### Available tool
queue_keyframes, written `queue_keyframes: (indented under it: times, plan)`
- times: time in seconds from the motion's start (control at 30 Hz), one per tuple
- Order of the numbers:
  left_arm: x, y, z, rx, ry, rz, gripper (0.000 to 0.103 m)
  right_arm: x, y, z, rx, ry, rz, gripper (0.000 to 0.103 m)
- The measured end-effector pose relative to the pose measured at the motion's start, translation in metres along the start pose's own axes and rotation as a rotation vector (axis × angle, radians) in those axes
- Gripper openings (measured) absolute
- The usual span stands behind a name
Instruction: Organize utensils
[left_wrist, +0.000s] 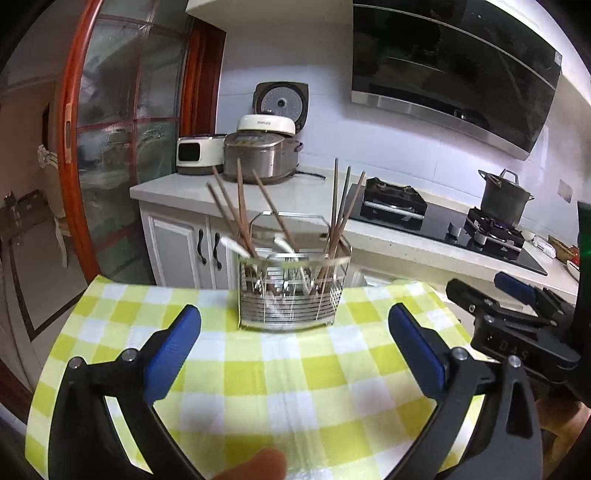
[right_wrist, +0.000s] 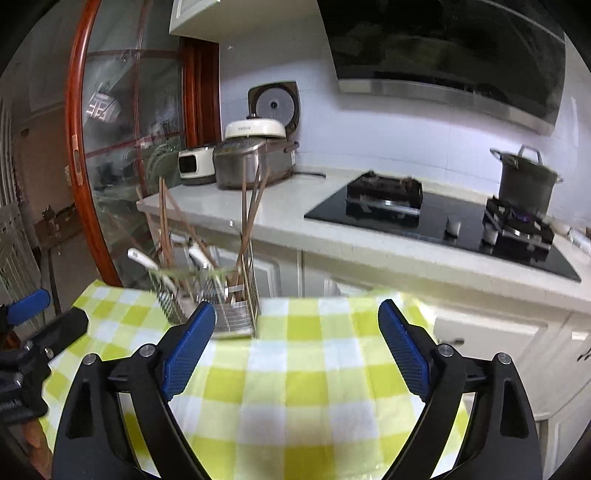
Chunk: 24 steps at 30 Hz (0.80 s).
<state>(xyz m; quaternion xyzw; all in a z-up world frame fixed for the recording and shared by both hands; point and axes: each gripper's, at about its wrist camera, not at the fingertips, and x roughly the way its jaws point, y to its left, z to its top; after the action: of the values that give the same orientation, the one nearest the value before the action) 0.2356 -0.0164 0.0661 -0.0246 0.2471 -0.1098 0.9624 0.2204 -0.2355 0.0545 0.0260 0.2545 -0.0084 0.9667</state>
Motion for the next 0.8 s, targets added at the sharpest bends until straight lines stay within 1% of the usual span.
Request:
queue_keyframes:
  times: [0.1, 0.2, 0.47, 0.8]
  plan:
    - [0.0, -0.001, -0.007, 0.014, 0.01, 0.037, 0.099, 0.004, 0.0, -0.011, 0.0, 0.023, 0.006, 0.085]
    - [0.003, 0.0, -0.011, 0.019, 0.026, 0.081, 0.099, 0.005, 0.001, -0.015, 0.001, 0.03, 0.015, 0.085]
    - [0.006, 0.008, -0.011, 0.001, 0.036, 0.09, 0.099, -0.003, 0.008, -0.013, -0.015, 0.01, 0.025, 0.085]
    - [0.008, 0.01, -0.01, -0.001, 0.034, 0.098, 0.099, -0.004, 0.008, -0.012, -0.015, 0.014, 0.034, 0.085]
